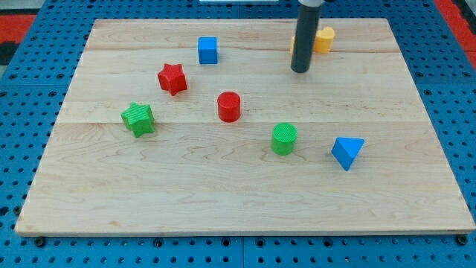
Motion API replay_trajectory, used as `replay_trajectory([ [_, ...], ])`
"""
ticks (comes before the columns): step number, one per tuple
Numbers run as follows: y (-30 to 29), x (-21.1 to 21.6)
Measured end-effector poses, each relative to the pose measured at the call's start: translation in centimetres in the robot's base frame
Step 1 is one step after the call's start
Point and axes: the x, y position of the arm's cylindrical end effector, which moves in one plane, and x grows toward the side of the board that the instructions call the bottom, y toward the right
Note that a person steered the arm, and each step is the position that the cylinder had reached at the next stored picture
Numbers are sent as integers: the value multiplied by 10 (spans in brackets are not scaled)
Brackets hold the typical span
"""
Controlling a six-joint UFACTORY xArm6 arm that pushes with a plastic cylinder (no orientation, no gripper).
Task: Move blue triangle towards center
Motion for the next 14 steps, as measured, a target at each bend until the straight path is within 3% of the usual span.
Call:
replay_trajectory([
  [1,56,78],
  [2,85,185],
  [3,86,226],
  [5,6,184],
  [6,55,221],
  [7,73,229],
  [12,41,200],
  [14,89,207],
])
